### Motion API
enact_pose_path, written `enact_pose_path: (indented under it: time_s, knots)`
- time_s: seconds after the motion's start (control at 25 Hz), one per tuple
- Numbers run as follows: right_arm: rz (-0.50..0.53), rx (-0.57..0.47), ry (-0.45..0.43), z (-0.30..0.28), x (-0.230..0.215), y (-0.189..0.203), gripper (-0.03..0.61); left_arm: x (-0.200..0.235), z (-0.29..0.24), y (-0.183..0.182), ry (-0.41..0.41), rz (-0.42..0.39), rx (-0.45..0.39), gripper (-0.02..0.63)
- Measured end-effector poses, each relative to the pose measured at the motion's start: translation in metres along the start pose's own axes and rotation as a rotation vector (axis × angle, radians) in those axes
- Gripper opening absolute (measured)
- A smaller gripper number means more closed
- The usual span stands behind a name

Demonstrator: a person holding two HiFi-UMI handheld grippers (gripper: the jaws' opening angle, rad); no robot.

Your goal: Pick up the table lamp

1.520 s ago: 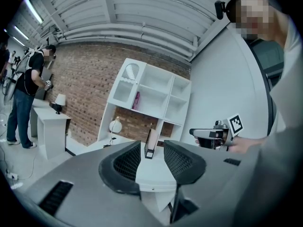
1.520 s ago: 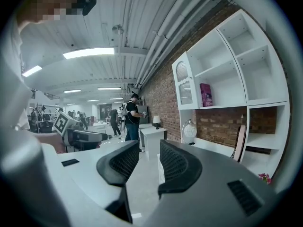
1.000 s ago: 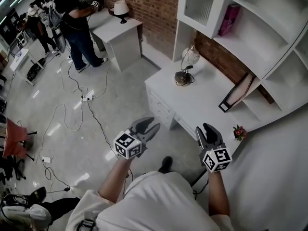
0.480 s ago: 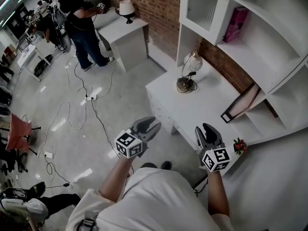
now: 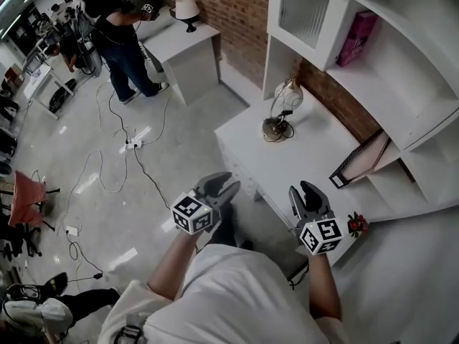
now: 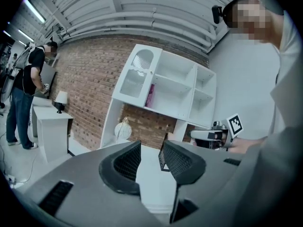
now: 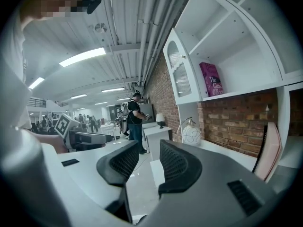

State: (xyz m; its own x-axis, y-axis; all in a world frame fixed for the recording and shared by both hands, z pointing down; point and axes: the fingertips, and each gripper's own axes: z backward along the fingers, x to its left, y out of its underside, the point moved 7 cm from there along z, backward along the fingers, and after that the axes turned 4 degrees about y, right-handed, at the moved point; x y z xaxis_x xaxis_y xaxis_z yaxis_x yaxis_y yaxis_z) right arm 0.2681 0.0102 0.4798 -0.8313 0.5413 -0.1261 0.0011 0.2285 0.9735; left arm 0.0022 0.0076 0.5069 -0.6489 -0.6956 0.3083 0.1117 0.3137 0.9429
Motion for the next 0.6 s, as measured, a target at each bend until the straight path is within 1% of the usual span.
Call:
enact_pose_path:
  time_s: [0.2, 0.4, 0.6]
  knots:
    - [0.006, 0.009, 0.015, -0.035, -0.012, -0.004, 0.15, 0.032, -0.02, -0.004, 0.016, 0.006, 0.006, 0.166]
    - [0.006, 0.018, 0.03, -0.078, -0.024, -0.012, 0.15, 0.073, -0.046, -0.02, 0.044, -0.007, 0.016, 0.166]
    - [-0.003, 0.032, 0.057, -0.119, -0.032, -0.021, 0.15, 0.114, -0.071, -0.034, 0.081, 0.001, 0.024, 0.166]
